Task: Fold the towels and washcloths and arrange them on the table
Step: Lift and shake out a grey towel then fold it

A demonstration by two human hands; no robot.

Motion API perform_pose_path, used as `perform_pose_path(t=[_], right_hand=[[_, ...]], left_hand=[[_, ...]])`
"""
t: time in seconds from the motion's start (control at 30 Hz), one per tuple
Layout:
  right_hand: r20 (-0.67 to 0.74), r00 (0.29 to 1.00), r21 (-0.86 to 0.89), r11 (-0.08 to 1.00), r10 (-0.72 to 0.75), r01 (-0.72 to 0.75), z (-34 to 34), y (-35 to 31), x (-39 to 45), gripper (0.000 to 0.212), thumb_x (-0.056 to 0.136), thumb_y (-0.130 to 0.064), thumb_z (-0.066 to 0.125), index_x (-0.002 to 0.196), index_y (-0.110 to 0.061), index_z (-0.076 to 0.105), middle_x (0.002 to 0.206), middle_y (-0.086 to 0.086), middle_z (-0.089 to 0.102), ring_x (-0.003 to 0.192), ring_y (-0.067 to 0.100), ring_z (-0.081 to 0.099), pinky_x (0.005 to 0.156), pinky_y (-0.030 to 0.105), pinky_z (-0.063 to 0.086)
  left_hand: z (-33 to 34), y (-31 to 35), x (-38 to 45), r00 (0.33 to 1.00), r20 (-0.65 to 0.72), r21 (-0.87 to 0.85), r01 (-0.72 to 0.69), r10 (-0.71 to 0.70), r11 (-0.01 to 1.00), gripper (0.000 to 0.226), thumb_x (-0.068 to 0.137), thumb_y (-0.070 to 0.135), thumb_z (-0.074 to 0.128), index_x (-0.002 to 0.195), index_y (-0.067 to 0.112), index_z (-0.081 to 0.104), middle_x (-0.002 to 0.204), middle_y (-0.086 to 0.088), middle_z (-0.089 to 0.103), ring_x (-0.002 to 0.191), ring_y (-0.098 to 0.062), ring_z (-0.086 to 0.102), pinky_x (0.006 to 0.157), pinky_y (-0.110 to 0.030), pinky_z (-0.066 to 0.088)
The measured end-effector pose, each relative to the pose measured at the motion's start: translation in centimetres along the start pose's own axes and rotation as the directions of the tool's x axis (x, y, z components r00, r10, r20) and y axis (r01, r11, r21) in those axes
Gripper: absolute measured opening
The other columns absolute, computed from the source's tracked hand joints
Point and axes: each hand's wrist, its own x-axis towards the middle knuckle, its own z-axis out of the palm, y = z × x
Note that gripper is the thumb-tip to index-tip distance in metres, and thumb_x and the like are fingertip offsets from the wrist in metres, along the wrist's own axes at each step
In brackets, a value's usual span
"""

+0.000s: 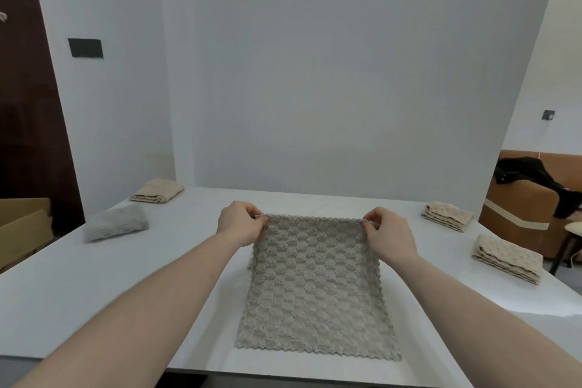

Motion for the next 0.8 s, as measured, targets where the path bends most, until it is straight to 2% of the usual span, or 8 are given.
perform_pose_path(t=[0.17,0.3,0.4,0.47,0.7,0.8], right_hand=[[0.028,0.999,0.003,1.0,-0.025,0.025,-1.5,0.0,-1.8,0.008,0.093,-0.021,0.064,0.092,-0.024,0.071,0.093,-0.004,0.074,0.091,0.019,0.068,0.08,0.035,0.055],[0.099,0.994,0.018,0.999,-0.046,0.044,-2.8,0.6,-4.1,0.013,0.093,-0.015,0.062,0.09,-0.024,0.07,0.089,-0.008,0.073,0.084,0.013,0.068,0.07,0.026,0.047],[0.139,0.988,-0.011,0.997,-0.072,0.074,-3.7,1.1,-6.0,0.016,0.091,-0.012,0.061,0.088,-0.024,0.07,0.086,-0.01,0.072,0.083,0.012,0.068,0.062,0.021,0.044],[0.16,0.983,-0.016,0.996,-0.084,0.088,-4.1,1.3,-7.3,0.017,0.089,-0.011,0.062,0.086,-0.026,0.07,0.084,-0.012,0.071,0.083,0.009,0.067,0.063,0.019,0.043],[0.245,0.958,-0.055,0.984,-0.151,0.169,-4.3,3.1,-12.2,0.016,0.085,-0.018,0.065,0.082,-0.033,0.067,0.084,-0.019,0.07,0.088,-0.005,0.066,0.077,0.027,0.054],[0.273,0.947,-0.082,0.977,-0.17,0.199,-4.0,3.9,-13.6,0.016,0.083,-0.02,0.065,0.08,-0.036,0.064,0.084,-0.021,0.07,0.089,-0.006,0.065,0.08,0.027,0.055]], left_hand=[[-0.8,0.4,-2.4,0.999,-0.002,-0.018,-0.044,0.044,0.999,0.004,0.087,0.024,0.075,0.087,0.022,0.078,0.087,0.005,0.074,0.087,-0.016,0.069,0.079,-0.028,0.056],[-1.5,-0.5,-4.8,0.992,-0.001,-0.025,-0.13,0.13,0.991,0.004,0.087,0.021,0.074,0.088,0.023,0.077,0.089,0.008,0.075,0.088,-0.011,0.07,0.083,-0.027,0.055],[-1.8,-1.6,-6.6,0.98,0.018,0.0,-0.197,0.197,0.98,0.009,0.087,0.017,0.073,0.084,0.025,0.075,0.085,0.012,0.073,0.082,-0.005,0.069,0.076,-0.022,0.053],[-1.9,-2.2,-7.9,0.969,0.029,0.033,-0.247,0.246,0.968,0.012,0.088,0.017,0.074,0.083,0.028,0.074,0.083,0.014,0.073,0.08,-0.002,0.068,0.072,-0.017,0.048],[-2.1,-4.6,-11.9,0.901,0.151,0.146,-0.426,0.406,0.893,0.013,0.091,0.017,0.068,0.093,0.028,0.074,0.09,0.015,0.072,0.086,-0.003,0.065,0.085,-0.027,0.055],[-2.0,-5.5,-13.2,0.888,0.173,0.161,-0.451,0.425,0.878,0.012,0.092,0.019,0.068,0.096,0.028,0.074,0.096,0.014,0.072,0.09,-0.004,0.064,0.088,-0.028,0.054]])
